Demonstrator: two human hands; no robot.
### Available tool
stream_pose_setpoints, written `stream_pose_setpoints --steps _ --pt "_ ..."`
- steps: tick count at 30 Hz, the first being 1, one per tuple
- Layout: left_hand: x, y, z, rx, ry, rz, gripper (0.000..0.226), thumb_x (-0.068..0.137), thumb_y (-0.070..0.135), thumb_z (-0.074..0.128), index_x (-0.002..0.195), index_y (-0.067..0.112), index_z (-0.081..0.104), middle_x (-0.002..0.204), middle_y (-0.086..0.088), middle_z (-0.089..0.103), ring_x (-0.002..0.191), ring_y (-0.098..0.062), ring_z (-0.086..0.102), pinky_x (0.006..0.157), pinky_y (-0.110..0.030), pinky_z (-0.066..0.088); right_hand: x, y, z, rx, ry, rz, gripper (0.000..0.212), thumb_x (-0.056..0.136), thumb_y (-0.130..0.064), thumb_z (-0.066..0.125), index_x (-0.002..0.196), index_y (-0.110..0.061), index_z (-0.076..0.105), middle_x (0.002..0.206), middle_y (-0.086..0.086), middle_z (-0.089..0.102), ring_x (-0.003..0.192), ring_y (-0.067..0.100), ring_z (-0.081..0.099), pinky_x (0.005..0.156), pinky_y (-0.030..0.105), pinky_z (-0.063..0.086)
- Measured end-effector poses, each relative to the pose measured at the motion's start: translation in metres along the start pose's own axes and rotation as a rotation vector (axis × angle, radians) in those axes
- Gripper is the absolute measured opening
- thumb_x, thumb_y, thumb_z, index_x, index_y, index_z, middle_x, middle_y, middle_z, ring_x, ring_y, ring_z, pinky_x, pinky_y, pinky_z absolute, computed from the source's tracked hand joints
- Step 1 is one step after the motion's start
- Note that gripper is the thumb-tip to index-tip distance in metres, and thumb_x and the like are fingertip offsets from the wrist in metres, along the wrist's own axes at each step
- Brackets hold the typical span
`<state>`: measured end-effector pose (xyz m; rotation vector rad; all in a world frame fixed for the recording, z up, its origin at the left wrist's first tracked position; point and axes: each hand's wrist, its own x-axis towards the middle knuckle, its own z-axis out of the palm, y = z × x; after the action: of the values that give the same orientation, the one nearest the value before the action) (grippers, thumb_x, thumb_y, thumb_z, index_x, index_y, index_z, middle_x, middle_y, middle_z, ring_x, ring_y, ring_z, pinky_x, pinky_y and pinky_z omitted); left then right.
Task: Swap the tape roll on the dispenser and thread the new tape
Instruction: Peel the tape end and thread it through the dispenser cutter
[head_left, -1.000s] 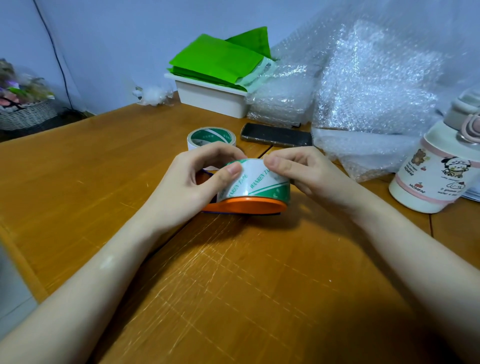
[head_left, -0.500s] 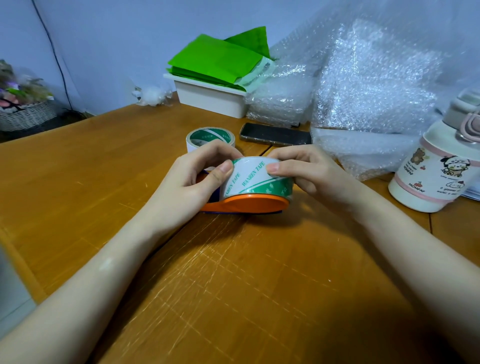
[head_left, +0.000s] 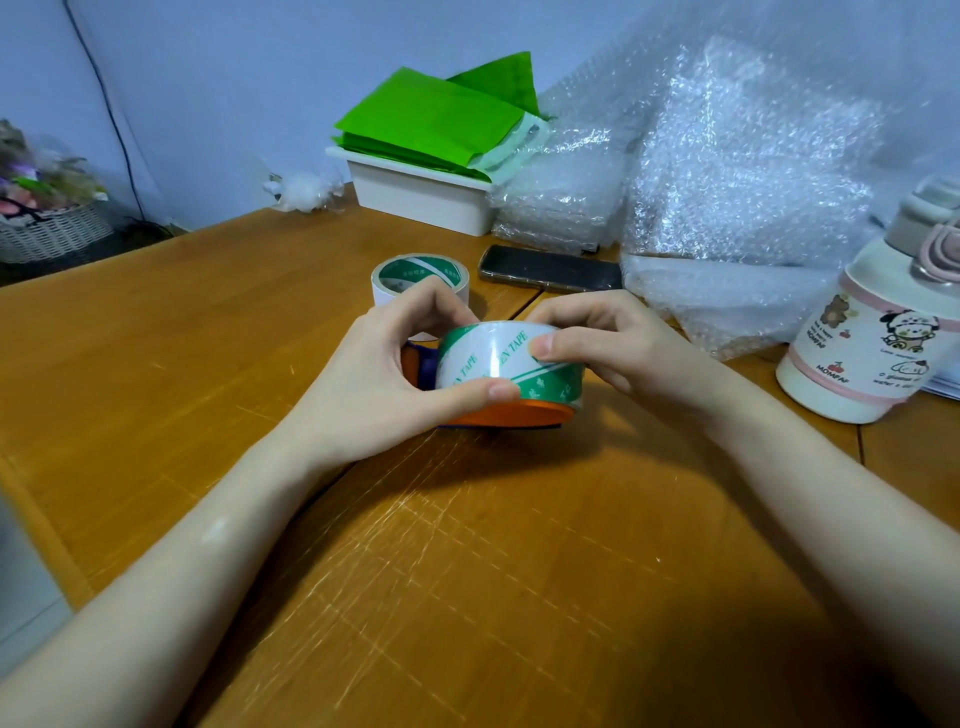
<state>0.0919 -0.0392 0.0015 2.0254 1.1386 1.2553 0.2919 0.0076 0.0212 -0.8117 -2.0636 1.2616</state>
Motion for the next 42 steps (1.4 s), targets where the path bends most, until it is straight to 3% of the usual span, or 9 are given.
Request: stream_pose_setpoints --steps 5,10,14,19,22,28,32,36,42 --pt "0.0001 -0.0008 0.0011 0.000 0.027 -0.010 0.039 0.069 0.053 0.068 0.088 0.022 0.054 0.096 0.011 0.064 0.090 -0.010 0.062 0.069 -0.023 0.051 -0.0014 -0.0026 0.0002 -0.006 -0.023 0.000 0.017 0.073 -0.026 0.063 0.081 -0.012 0.069 0.073 -0.003 0.065 0.074 0.009 0.056 0.065 0.019 0.041" --pt "0.0014 -0.0025 -0.0002 -0.068 -0.003 -0.009 0.035 0.076 0.048 0.060 0.092 0.018 0.054 0.097 0.004 0.066 0.092 -0.010 0.062 0.070 -0.020 0.048 -0.0005 -0.0006 -0.0013 0.000 -0.031 0.020 0.036 0.069 -0.037 0.059 0.086 -0.008 0.068 0.084 0.005 0.066 0.083 0.018 0.056 0.075 0.033 0.038" --pt "0.0012 -0.0035 -0.0027 -0.127 -0.059 0.003 0.026 0.081 0.041 0.056 0.097 0.021 0.057 0.099 0.010 0.065 0.096 -0.009 0.061 0.073 -0.018 0.046 -0.0011 -0.0023 -0.0008 -0.019 -0.028 0.020 0.027 0.075 -0.027 0.060 0.090 -0.005 0.067 0.089 0.011 0.064 0.086 0.020 0.055 0.079 0.039 0.037" --pt "0.0031 -0.0038 0.0010 -0.089 0.008 -0.010 0.029 0.085 0.048 0.048 0.091 0.021 0.059 0.088 0.018 0.063 0.086 -0.001 0.059 0.069 -0.013 0.043 -0.0025 -0.0049 0.0004 -0.011 -0.036 0.021 0.023 0.079 -0.022 0.057 0.092 -0.007 0.068 0.090 0.008 0.067 0.085 0.016 0.060 0.078 0.032 0.042" --pt "0.0047 -0.0043 0.0021 -0.080 0.033 -0.001 0.021 0.083 0.047 0.053 0.084 0.027 0.056 0.079 0.023 0.063 0.076 0.003 0.059 0.063 -0.008 0.041 -0.0027 -0.0058 0.0014 -0.017 -0.048 0.017 0.018 0.080 -0.023 0.057 0.089 -0.012 0.068 0.085 0.000 0.068 0.082 0.012 0.061 0.074 0.026 0.045" --pt "0.0035 -0.0036 -0.0021 -0.107 -0.003 0.023 0.021 0.087 0.040 0.051 0.099 0.025 0.061 0.097 0.016 0.067 0.093 -0.002 0.063 0.070 -0.012 0.047 -0.0027 -0.0070 0.0025 -0.024 -0.037 0.022 0.018 0.080 -0.024 0.057 0.089 -0.014 0.068 0.088 0.003 0.068 0.085 0.015 0.061 0.079 0.032 0.046" --pt "0.0033 -0.0039 -0.0044 -0.124 -0.026 0.021 0.022 0.090 0.036 0.049 0.105 0.027 0.062 0.105 0.011 0.067 0.099 -0.007 0.063 0.076 -0.016 0.049 -0.0023 -0.0065 0.0017 -0.038 -0.022 0.044 0.025 0.078 -0.024 0.057 0.094 -0.009 0.068 0.099 0.013 0.069 0.093 0.020 0.062 0.089 0.045 0.045" --pt "0.0026 -0.0033 -0.0028 -0.136 -0.033 -0.019 0.020 0.092 0.026 0.046 0.102 0.026 0.063 0.099 0.016 0.067 0.095 -0.003 0.062 0.073 -0.014 0.048 -0.0018 -0.0061 0.0020 -0.025 -0.023 0.059 0.025 0.075 -0.021 0.054 0.091 -0.010 0.068 0.094 0.006 0.069 0.093 0.017 0.061 0.087 0.040 0.044" --pt "0.0041 -0.0015 0.0020 -0.026 0.015 -0.017 0.023 0.089 0.047 0.050 0.093 0.028 0.063 0.090 0.020 0.065 0.086 0.001 0.061 0.067 -0.009 0.043 -0.0005 -0.0052 0.0017 -0.041 -0.039 0.045 0.033 0.067 -0.026 0.054 0.089 -0.004 0.067 0.090 0.011 0.066 0.090 0.020 0.057 0.082 0.040 0.041"
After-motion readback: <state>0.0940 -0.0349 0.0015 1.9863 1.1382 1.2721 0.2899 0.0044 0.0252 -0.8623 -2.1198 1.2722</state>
